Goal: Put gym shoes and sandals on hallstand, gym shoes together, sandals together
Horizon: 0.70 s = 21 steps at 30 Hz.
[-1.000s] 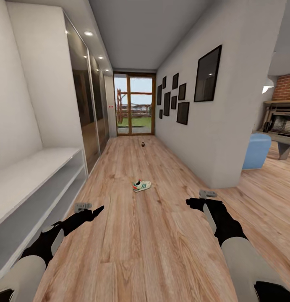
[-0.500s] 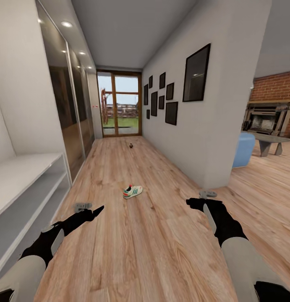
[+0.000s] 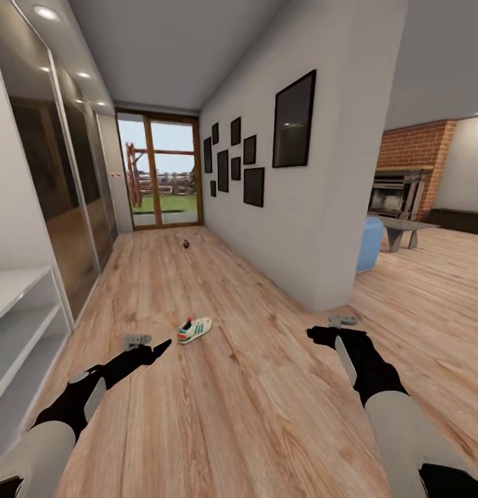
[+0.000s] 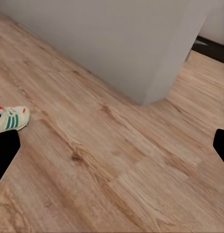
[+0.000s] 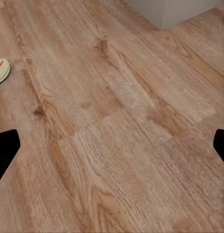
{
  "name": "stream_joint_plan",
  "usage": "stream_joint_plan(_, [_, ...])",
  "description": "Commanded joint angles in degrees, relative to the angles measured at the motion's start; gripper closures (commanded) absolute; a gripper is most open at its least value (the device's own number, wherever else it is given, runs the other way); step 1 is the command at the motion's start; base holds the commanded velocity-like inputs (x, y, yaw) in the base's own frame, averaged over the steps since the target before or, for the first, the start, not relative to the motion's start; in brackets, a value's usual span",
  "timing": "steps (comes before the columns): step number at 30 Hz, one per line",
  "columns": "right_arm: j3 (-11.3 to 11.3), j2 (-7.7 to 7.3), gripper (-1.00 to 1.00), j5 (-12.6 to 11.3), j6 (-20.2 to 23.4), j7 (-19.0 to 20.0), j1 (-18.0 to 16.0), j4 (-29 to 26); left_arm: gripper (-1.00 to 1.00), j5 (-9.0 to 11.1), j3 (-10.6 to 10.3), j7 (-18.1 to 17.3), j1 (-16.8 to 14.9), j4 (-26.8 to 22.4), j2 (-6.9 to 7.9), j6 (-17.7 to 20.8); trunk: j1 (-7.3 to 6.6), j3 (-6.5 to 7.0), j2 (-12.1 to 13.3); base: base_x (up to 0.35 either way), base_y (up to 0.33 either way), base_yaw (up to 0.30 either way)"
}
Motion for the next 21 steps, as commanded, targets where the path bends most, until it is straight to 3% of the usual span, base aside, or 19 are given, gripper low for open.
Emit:
stream_joint_plan(1, [-0.1, 0.02, -1.00, 0.1, 0.3, 0.0, 0.0, -0.1, -1.00, 0.0, 0.2, -0.3, 0.0, 0.1, 0.00, -0.2, 0.02, -0.07, 0.0, 0.335, 0.162, -0.300])
stream_joint_plan(8, [-0.1, 0.03, -1.00, 0.1, 0.3, 0.0, 0.0, -0.1, -1.00, 0.0, 0.2, -0.3, 0.0, 0.1, 0.00, -0.2, 0.02, -0.07, 0.0, 0.319, 0.183, -0.254])
stream_joint_plan(21, [-0.1, 0.02, -1.00, 0.1, 0.3, 0.0, 0.0, -0.1, -1.00, 0.1, 0.2, -0.3, 0.0, 0.1, 0.01, -0.2, 0.02, -0.07, 0.0, 0.287, 0.226, -0.020])
